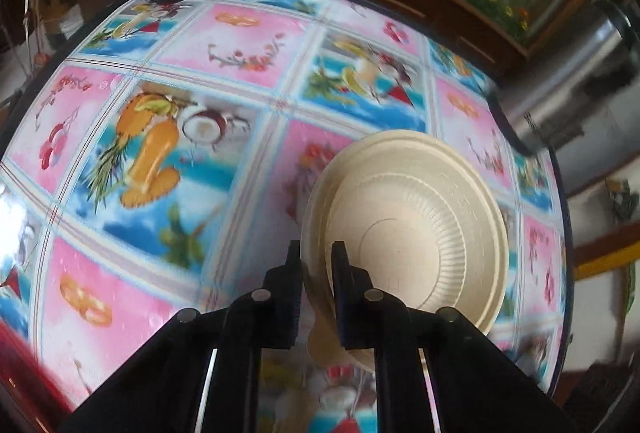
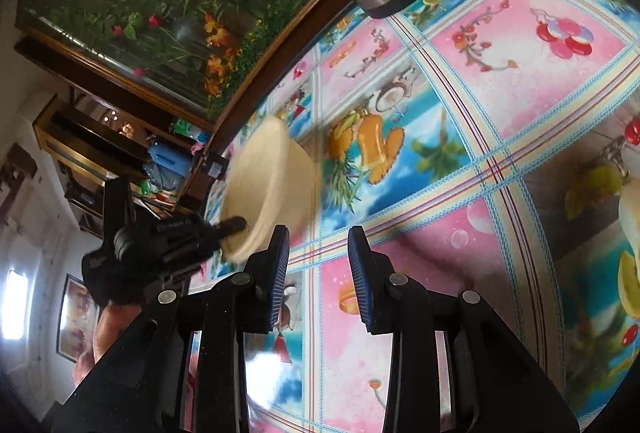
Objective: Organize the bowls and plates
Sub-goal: 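Grasp the rim of the beige bowl with both grippers, then lift the beige bowl and carry it over the plate stack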
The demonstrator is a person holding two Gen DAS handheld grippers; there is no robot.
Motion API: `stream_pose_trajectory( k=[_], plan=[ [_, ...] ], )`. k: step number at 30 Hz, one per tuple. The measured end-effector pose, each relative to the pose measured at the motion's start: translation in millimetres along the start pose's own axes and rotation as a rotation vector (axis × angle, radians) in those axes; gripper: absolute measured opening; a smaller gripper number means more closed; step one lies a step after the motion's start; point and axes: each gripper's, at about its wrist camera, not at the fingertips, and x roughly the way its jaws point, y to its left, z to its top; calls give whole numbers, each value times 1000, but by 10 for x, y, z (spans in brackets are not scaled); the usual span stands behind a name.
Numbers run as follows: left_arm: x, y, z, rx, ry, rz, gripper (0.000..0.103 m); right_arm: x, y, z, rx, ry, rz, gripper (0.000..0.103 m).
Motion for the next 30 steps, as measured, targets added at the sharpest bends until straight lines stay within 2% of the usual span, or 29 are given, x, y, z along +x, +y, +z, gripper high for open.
stream_pose_trajectory(
  k=[2,7,13,20,23,26,30],
  plan=[
    [-21,-44,-107,21,22,-13,12,-46,-2,18,-3,-19,-7,45],
    [-105,-128,-350,69,41,-19,12,-86,-48,70,16,-9,-9,45],
    [-178,-193,-541,106,51,-25,12,20,-120,54,59,60,-5,45],
    [-212,-217,-698,109,58,-48,12,33,-119,29,70,60,-40,44],
    [-226,-200,-741,97,59,-66,13,97,-139,2,71,92,-58,19],
    [-242,-175,-798,80,60,-84,13,95,-151,0,78,92,-53,14],
    [-271,-126,-873,60,52,-90,13,57,-92,-41,53,84,-59,14]
  ],
)
